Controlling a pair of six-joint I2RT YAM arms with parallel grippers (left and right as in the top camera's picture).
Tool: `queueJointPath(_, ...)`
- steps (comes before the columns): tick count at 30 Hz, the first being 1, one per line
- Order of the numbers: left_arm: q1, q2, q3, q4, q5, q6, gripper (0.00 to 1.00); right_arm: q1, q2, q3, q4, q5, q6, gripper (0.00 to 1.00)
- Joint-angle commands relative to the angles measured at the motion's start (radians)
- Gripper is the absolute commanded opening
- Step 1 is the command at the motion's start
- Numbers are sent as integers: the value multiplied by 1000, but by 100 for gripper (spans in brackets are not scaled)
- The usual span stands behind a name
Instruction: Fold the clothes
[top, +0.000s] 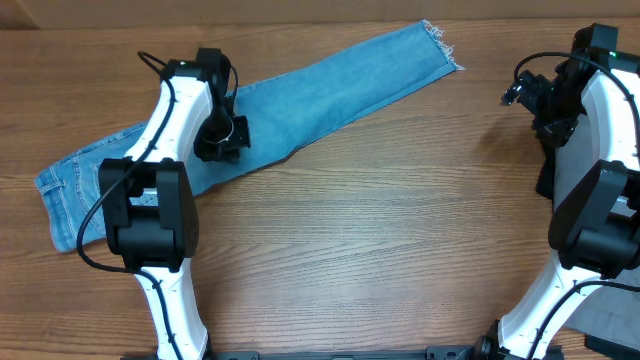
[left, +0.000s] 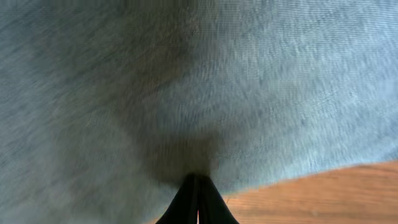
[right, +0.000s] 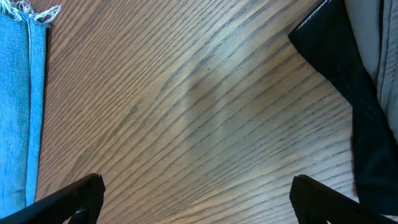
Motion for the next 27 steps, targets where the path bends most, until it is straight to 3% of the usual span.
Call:
queueJointPath(1, 3, 1, -83, 87, -6, -6, 4, 1, -23, 16, 3, 10, 5, 100)
queueJointPath(10, 3, 2, -222, 216, -14, -21, 4, 1, -23, 16, 3, 10, 5, 100)
queueJointPath(18, -5, -86, -14, 132, 124, -43, 4, 1, -23, 16, 3, 10, 5, 100)
queueJointPath(27, -97, -92, 31, 233, 119, -157, 4, 1, -23, 16, 3, 10, 5, 100)
